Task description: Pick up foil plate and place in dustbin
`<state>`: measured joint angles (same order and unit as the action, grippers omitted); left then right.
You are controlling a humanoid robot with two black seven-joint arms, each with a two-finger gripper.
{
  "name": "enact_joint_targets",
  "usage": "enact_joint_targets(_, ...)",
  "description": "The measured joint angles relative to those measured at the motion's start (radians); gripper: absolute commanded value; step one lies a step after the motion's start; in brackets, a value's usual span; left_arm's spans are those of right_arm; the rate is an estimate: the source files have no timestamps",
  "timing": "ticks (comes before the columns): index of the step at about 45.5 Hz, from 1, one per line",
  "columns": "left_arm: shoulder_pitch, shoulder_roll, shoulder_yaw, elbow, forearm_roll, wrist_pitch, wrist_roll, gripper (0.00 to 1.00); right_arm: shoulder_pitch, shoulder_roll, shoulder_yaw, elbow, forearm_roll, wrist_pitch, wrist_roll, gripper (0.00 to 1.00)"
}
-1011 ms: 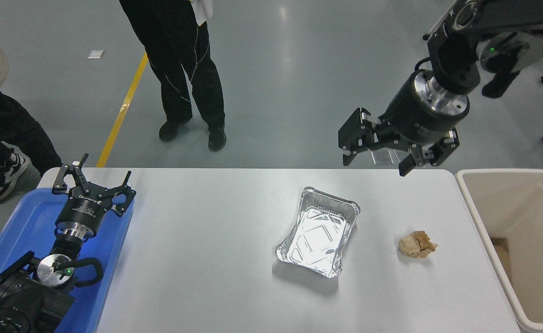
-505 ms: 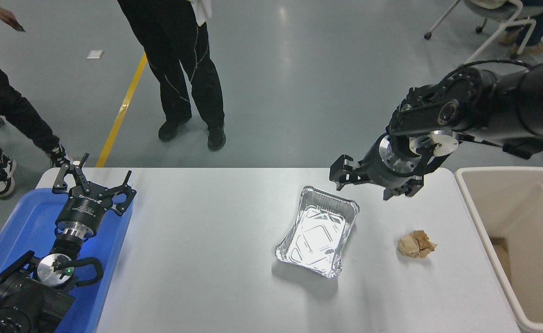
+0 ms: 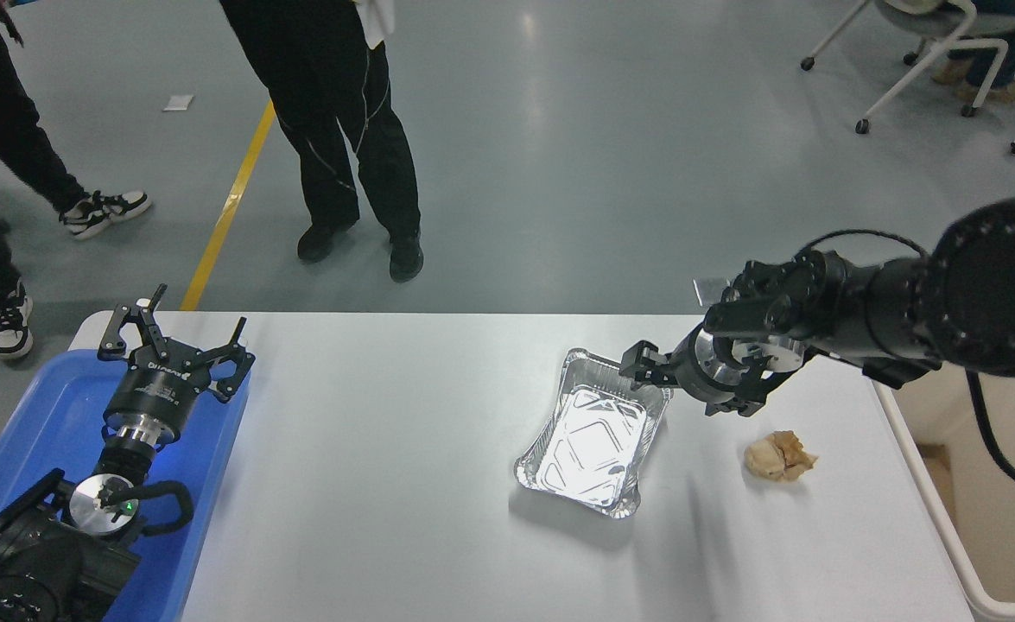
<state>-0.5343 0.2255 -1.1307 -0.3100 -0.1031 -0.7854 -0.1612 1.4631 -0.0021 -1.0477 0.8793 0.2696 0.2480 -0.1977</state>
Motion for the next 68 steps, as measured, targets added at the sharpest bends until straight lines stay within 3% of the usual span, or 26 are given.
enact_joint_targets(19,0.000,0.000,-0.001,0.000,-0.001,0.000,-0.001,0.99,-0.227,0.002,0.149,-0.182,-0.133,-0.008,0.000,0.99)
enact_joint_targets(32,0.000,0.000,-0.002,0.000,-0.001,0.000,-0.001,0.99,-0.298,0.002,0.240,-0.216,-0.232,-0.016,0.000,0.76)
enact_joint_targets(41,0.000,0.000,-0.002,0.000,-0.001,0.000,-0.001,0.99,-0.315,0.002,0.275,-0.226,-0.255,-0.039,-0.002,0.22)
enact_joint_targets(50,0.000,0.000,-0.001,0.000,-0.001,0.000,-0.001,0.99,-0.319,0.002,0.298,-0.230,-0.254,-0.051,-0.013,0.00)
enact_joint_targets(68,-0.001,0.000,-0.001,0.000,-0.001,0.000,-0.001,0.99,-0.311,0.002,0.333,-0.217,-0.235,-0.052,-0.048,0.00)
